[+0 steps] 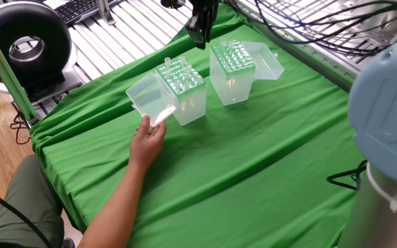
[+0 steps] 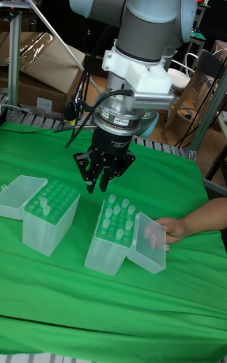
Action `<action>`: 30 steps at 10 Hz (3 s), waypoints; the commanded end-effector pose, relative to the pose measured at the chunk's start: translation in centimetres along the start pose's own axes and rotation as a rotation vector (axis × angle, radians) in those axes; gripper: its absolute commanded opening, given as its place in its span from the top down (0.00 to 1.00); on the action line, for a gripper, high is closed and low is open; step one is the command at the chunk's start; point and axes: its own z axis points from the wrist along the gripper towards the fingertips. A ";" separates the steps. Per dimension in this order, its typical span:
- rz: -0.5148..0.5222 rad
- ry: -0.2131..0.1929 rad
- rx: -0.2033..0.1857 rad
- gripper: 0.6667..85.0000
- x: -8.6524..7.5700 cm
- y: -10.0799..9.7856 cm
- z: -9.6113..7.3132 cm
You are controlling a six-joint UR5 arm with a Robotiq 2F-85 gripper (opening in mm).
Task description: Insert a large pipette tip into the holder for large pipette tips
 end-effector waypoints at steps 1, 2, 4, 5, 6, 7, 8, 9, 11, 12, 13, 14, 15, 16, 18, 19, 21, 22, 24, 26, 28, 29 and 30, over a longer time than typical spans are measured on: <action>-0.078 -0.032 -0.014 0.58 -0.7 -0.3 -0.4; -0.075 -0.031 -0.015 0.58 -0.7 -0.3 -0.4; 0.040 -0.002 -0.023 0.59 0.1 -0.1 -0.4; 0.108 0.009 -0.038 0.60 0.3 0.3 -0.4; 0.185 0.017 -0.062 0.60 0.4 0.9 -0.5; 0.229 0.011 -0.069 0.59 0.2 1.1 -0.5; 0.269 0.006 -0.069 0.58 0.0 1.1 -0.5; 0.283 0.000 -0.040 0.58 0.0 0.3 -0.4; 0.256 -0.008 -0.048 0.58 -0.1 -0.7 0.1; 0.239 -0.007 -0.047 0.58 0.2 -1.3 0.4; 0.217 -0.005 -0.046 0.58 0.6 -2.1 0.6; 0.199 0.000 -0.037 0.58 1.4 -3.2 0.7; 0.184 0.004 -0.035 0.58 1.8 -3.9 0.6; 0.168 0.012 -0.032 0.58 2.0 -4.7 0.6; 0.124 -0.008 -0.030 0.57 2.7 -6.5 1.5; 0.109 -0.021 -0.040 0.53 3.0 -7.1 1.9; 0.098 -0.023 -0.042 0.51 3.7 -8.0 2.0; 0.097 -0.027 -0.050 0.51 3.9 -8.2 2.1; 0.091 -0.035 -0.048 0.50 4.2 -8.7 2.6; 0.072 -0.036 -0.046 0.50 4.9 -9.3 3.4; 0.057 -0.047 -0.037 0.50 5.2 -10.2 4.3; 0.062 -0.043 -0.032 0.50 5.3 -10.3 4.5; 0.068 -0.046 -0.038 0.50 5.1 -10.2 4.7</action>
